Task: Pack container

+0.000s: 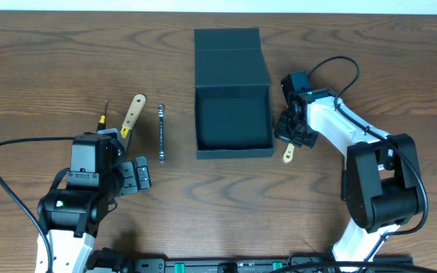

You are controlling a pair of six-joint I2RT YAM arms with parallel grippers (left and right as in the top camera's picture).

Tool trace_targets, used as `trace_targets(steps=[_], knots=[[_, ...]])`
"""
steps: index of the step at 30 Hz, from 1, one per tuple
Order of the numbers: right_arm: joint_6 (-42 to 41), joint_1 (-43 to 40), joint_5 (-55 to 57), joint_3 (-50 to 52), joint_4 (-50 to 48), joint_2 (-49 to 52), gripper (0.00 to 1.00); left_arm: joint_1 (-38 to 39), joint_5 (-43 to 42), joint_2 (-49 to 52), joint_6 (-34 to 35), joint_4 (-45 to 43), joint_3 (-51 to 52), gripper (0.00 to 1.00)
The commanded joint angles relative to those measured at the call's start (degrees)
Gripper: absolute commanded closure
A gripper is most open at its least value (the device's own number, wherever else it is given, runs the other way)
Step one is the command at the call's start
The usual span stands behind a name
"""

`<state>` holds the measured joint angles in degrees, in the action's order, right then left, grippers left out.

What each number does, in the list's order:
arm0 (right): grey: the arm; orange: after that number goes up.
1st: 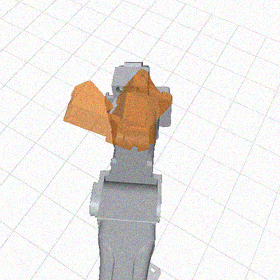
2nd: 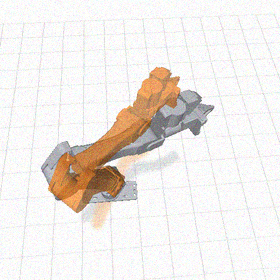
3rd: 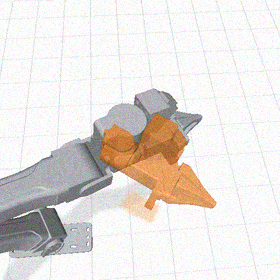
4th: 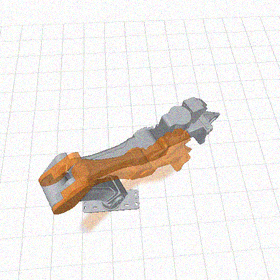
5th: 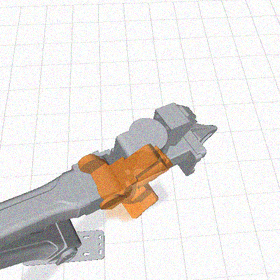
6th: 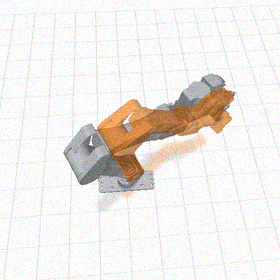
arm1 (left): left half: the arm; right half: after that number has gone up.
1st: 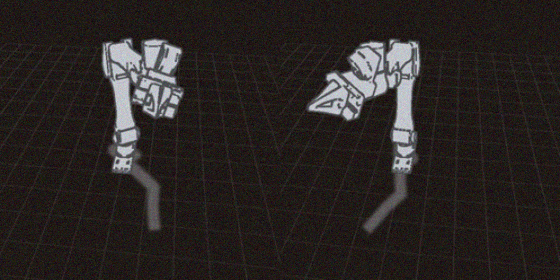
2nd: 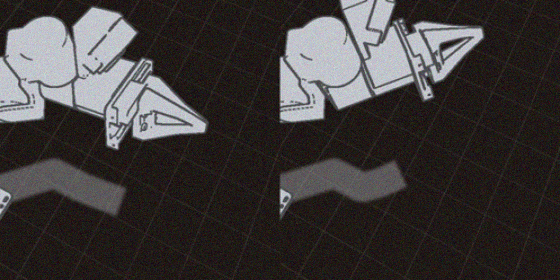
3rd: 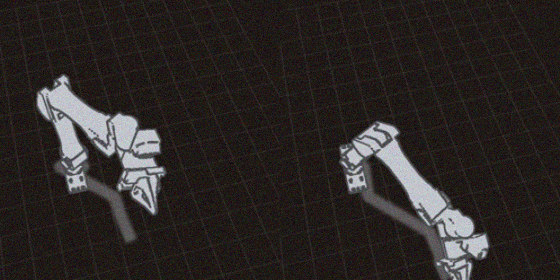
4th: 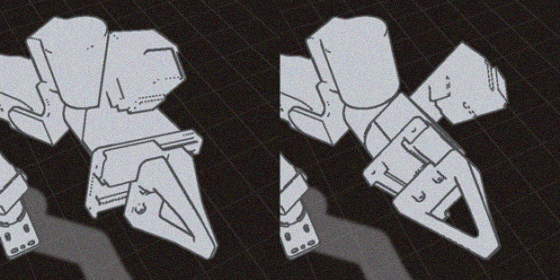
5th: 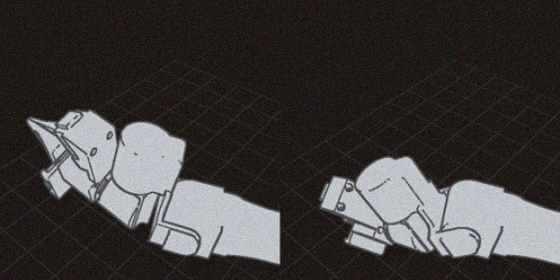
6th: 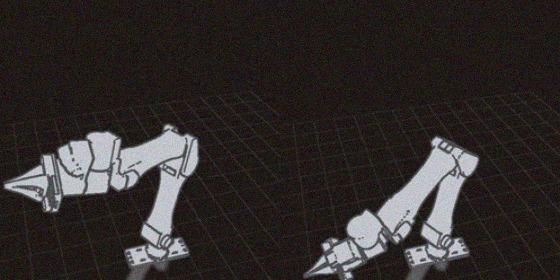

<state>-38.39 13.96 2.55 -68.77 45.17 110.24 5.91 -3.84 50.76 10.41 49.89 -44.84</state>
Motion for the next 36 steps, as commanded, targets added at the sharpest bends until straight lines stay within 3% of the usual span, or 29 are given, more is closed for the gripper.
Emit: trace_targets(steps=[1,12,21,24,31,36], knots=[[0.4,0.2,0.3,0.3,1.2,0.8,0.99,0.3,0.9,0.0,-0.9,0.2,-1.2,0.02],[3.0,0.2,4.2,-0.1,2.2,-8.1,0.99,0.3,0.9,0.0,-0.9,0.2,-1.2,0.02],[14.3,0.4,9.4,-0.2,0.8,-18.4,0.99,0.3,0.9,0.0,-0.9,0.2,-1.2,0.01],[21.4,0.4,8.9,-0.2,-0.8,-21.3,0.99,0.3,0.9,0.0,-0.9,0.2,-1.2,0.02],[55.8,3.1,-2.9,-0.2,-0.7,-24.7,0.99,0.3,0.9,0.0,-0.9,0.2,-1.2,0.01],[66.7,7.3,-3.5,-0.2,0.9,-24.7,0.99,0.3,0.9,0.0,-0.9,0.2,-1.2,0.01]])
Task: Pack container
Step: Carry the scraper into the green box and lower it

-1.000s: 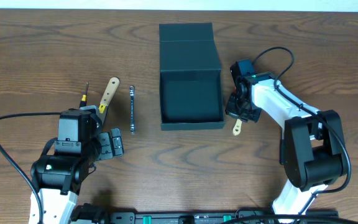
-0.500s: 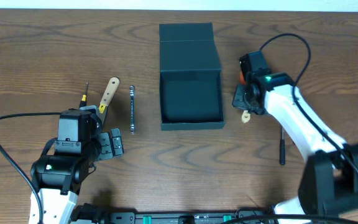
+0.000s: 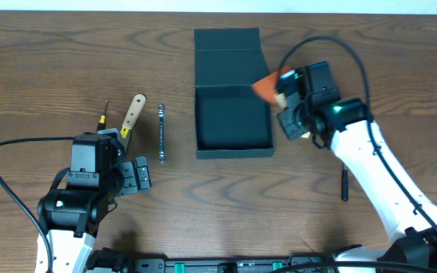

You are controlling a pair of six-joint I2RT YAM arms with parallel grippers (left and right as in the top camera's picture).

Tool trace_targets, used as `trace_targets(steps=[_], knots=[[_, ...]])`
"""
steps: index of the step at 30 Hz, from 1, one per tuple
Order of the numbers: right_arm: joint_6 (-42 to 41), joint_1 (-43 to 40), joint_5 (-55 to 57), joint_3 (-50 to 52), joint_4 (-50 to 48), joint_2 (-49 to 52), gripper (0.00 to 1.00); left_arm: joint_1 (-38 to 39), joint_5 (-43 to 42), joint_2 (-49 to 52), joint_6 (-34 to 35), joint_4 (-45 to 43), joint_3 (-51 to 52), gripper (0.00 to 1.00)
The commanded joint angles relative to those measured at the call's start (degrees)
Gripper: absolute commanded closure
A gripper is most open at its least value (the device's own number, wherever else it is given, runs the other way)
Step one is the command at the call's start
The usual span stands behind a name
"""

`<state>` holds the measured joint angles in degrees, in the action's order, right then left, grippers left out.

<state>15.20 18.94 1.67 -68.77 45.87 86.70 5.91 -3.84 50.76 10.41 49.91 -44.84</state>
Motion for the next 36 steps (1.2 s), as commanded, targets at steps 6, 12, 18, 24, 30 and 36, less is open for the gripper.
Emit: trace_targets(steps=[6,12,18,24,30,36], knots=[[15.9,6.7,-2.6,-1.4,0.0,-1.2,0.99,0.3,0.9,0.0,-0.9,0.2,-1.2,0.02],[17.2,10.8,-2.8,-4.2,-0.9,-1.2,0.99,0.3,0.9,0.0,-0.9,0.2,-1.2,0.01],[15.2,13.5,-2.9,-4.5,-6.1,-0.7,0.99,0.3,0.9,0.0,-0.9,0.2,-1.2,0.01],[11.6,13.7,-2.9,-4.5,-9.7,2.8,0.99,0.3,0.9,0.0,-0.9,0.2,-1.2,0.01],[11.4,13.7,-2.9,-4.5,-11.5,6.3,0.99,0.3,0.9,0.0,-0.9,0.2,-1.2,0.02],[11.4,13.7,-3.5,-4.5,-12.3,7.7,0.99,0.3,0.9,0.0,-0.9,0.2,-1.2,0.02]])
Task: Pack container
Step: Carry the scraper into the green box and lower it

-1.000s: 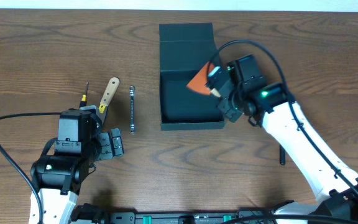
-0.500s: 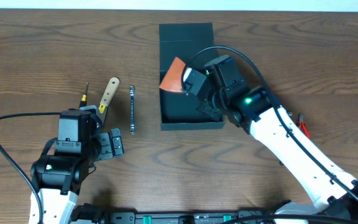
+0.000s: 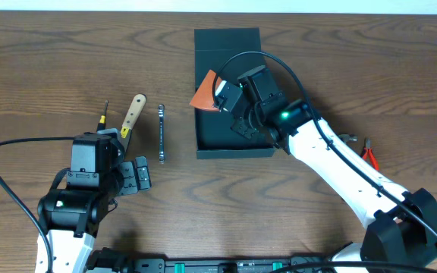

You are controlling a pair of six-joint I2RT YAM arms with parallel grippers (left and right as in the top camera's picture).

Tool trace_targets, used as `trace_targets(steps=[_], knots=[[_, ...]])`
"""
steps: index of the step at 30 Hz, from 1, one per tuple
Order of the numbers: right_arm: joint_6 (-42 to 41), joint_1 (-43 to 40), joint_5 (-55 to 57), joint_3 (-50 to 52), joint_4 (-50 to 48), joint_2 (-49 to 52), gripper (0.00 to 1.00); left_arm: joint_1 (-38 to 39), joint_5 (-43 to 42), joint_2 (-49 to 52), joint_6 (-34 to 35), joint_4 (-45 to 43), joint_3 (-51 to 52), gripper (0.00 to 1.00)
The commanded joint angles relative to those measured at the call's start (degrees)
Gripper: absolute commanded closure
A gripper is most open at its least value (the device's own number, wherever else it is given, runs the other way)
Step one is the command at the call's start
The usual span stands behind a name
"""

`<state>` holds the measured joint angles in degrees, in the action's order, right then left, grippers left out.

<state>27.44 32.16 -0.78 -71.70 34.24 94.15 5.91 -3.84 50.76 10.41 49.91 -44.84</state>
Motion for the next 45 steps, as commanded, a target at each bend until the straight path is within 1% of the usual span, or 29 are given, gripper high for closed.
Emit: trace_targets(steps=[1,24,34,35,36,37,43,45], knots=[[-0.8,0.4,-1.0,-1.5,-0.6,0.3,0.99,0.3,0.9,0.0,-0.9,0.2,-1.2,0.01],[-0.8,-3.5,-1.2,-1.4,0.9,7.4,0.99,0.3,0.9,0.0,-0.9,0.2,-1.2,0.01],[-0.8,-3.5,-1.2,-1.4,1.1,9.0,0.98,0.3,0.9,0.0,-0.9,0.2,-1.2,0.02],[-0.8,-3.5,-1.2,-1.4,1.2,9.0,0.92,0.3,0.9,0.0,-0.9,0.2,-1.2,0.02],[-0.8,-3.5,-1.2,-1.4,1.2,9.0,0.77,0.3,0.9,0.0,-0.9,0.2,-1.2,0.02],[-0.8,-3.5,-1.2,-1.4,1.3,9.0,0.64,0.3,0.9,0.0,-0.9,0.2,-1.2,0.01],[-0.9,-3.5,-1.2,-1.4,1.3,9.0,0.58,0.3,0.9,0.0,-0.9,0.2,-1.2,0.02],[-0.9,-3.5,-1.2,-1.4,1.3,9.0,0.58,0.3,0.9,0.0,-0.9,0.2,-1.2,0.02]])
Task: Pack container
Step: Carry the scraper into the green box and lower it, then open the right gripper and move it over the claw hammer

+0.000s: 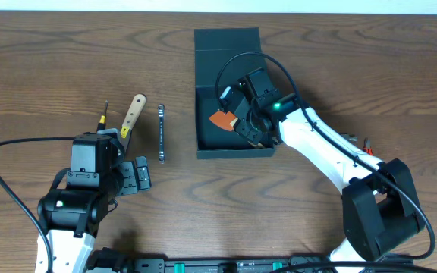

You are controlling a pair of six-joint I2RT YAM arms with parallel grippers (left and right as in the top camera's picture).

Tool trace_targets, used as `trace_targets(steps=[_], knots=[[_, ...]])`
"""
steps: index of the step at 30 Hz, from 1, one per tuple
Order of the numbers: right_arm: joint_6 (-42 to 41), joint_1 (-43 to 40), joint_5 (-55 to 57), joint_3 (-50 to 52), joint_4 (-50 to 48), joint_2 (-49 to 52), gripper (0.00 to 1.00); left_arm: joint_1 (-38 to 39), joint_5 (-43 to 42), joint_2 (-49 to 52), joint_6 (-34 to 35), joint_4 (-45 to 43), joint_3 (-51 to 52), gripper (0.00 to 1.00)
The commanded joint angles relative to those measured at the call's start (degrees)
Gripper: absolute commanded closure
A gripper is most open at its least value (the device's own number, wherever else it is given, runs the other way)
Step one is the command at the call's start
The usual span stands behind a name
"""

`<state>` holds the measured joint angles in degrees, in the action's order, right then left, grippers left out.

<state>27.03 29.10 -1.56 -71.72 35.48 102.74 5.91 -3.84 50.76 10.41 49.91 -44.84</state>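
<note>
A black box stands open at the table's middle, its front wall (pixel 234 152) toward me and its lid (pixel 226 49) folded back. My right gripper (pixel 237 121) is down inside the box, shut on an orange-bladed scraper (pixel 220 120) that lies low over the box floor. The scraper's handle is mostly hidden by the fingers. My left gripper (pixel 139 176) rests open on the table at the left, with nothing between its fingers.
Left of the box lie a metal wrench (pixel 161 134), a wooden-handled tool (pixel 133 114) and a small yellow-and-black screwdriver (pixel 103 115). Red-handled pliers (pixel 368 143) peek out beside the right arm. The right arm crosses the table's right side.
My right gripper has gone down into the box with the scraper, which was held up over the box's left back part. The left arm has not moved.
My right gripper was down on the scraper on the table, right of the box. Then it held the scraper up by the box's right rim, then over the box near its lid, and now holds it down inside. The left arm stayed still.
</note>
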Motion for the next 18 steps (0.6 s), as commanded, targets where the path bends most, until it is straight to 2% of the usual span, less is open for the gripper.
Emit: trace_targets(steps=[1,5,7,9,11,14,18], knots=[[-0.9,-0.4,-0.4,-1.4,0.0,0.2,0.58,0.3,0.9,0.0,-0.9,0.2,-1.2,0.01],[-6.8,-0.3,-0.4,-3.1,0.9,-1.3,0.52,0.3,0.9,0.0,-0.9,0.2,-1.2,0.02],[-9.5,-0.5,0.0,-6.1,3.1,-2.5,0.56,0.3,0.9,0.0,-0.9,0.2,-1.2,0.02],[-16.3,-1.7,3.7,-10.1,5.6,-3.5,0.55,0.3,0.9,0.0,-0.9,0.2,-1.2,0.02],[-25.2,-4.1,8.0,-14.7,9.7,-4.2,0.46,0.3,0.9,0.0,-0.9,0.2,-1.2,0.02],[-37.2,-10.4,10.4,-21.8,20.8,-4.7,0.31,0.3,0.9,0.0,-0.9,0.2,-1.2,0.02],[-47.3,-19.6,10.3,-25.7,32.4,-4.9,0.19,0.3,0.9,0.0,-0.9,0.2,-1.2,0.02]])
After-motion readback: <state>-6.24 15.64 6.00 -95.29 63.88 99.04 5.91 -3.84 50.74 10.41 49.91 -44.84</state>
